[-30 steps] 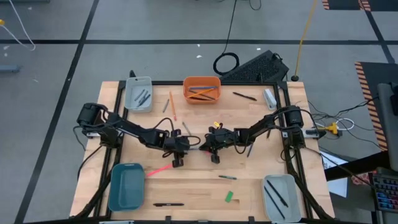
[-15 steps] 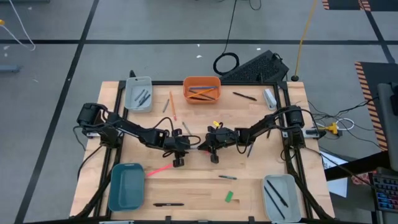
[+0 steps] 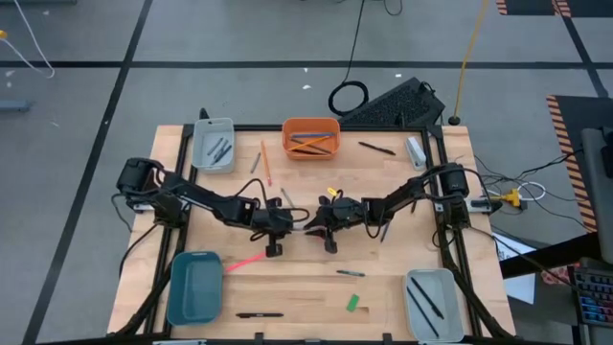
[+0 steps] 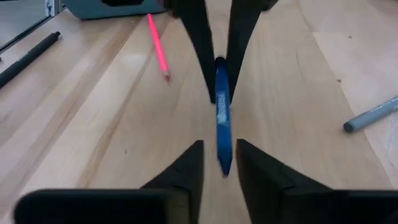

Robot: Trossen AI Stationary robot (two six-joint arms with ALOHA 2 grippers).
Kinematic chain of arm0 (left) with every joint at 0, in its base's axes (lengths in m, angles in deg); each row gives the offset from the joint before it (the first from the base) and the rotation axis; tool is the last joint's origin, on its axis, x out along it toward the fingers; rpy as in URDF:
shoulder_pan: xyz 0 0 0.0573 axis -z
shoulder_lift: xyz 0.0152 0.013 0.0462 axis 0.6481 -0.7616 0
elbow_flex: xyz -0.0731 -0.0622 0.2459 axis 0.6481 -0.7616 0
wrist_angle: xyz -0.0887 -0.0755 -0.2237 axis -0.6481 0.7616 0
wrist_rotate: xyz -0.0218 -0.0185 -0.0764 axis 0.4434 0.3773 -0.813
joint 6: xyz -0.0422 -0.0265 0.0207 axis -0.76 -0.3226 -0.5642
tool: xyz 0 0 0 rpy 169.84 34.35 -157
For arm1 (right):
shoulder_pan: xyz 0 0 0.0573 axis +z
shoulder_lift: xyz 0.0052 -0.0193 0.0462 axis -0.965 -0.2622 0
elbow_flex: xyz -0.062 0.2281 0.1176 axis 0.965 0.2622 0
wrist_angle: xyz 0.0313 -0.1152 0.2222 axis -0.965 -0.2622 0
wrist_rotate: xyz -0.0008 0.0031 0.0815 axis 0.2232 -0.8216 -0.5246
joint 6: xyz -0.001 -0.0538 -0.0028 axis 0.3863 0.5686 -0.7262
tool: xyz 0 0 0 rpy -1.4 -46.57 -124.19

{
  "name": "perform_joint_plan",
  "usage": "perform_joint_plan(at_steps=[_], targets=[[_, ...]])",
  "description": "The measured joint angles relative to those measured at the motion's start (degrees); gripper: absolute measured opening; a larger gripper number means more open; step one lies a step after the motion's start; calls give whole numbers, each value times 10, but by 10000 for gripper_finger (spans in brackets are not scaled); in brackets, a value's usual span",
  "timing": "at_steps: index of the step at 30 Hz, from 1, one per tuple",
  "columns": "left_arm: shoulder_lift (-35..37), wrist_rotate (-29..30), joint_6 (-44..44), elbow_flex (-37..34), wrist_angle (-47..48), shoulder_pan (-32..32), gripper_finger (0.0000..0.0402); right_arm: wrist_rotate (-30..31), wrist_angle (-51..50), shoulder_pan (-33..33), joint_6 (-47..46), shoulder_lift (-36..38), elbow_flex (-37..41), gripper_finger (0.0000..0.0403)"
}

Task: Sort crayons/erasers/pens/pencils in bins
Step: Put the blue crayon into the top gray bin

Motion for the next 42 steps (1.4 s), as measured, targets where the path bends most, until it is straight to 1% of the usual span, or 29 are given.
perform_joint_plan(at_steps=[3,6,9,13,17,19,22,26,28,32,37,38,40,42], targets=[[18,22,6,1,28,0,21,1,1,0,-8,0,0,135],[51,53,8,0,80,-1,15,2,4,0,-9,0,0,173],[91,78,1,1,140,-7,15,3,13,0,-10,0,0,202],[149,106,-15,0,215,-23,18,3,21,-1,-10,0,0,225],[198,148,-38,0,320,-59,15,4,22,-1,1,0,0,232],[222,166,-59,0,371,-95,15,5,21,-1,1,0,0,229],[252,188,-78,0,434,-166,16,5,14,-1,11,0,0,212],[289,216,-66,0,471,-275,16,3,6,-1,20,0,0,176],[300,228,-46,0,473,-332,15,3,0,-1,20,0,0,156],[303,214,3,0,469,-448,15,3,-5,-1,30,0,0,118],[253,173,70,0,453,-582,15,3,-5,-1,31,0,0,82],[244,165,76,0,446,-595,16,3,-5,-1,31,0,0,77],[235,161,68,5,442,-590,25,4,-5,-2,31,0,0,69],[225,145,76,6,427,-585,43,5,-5,-2,31,0,0,64]])
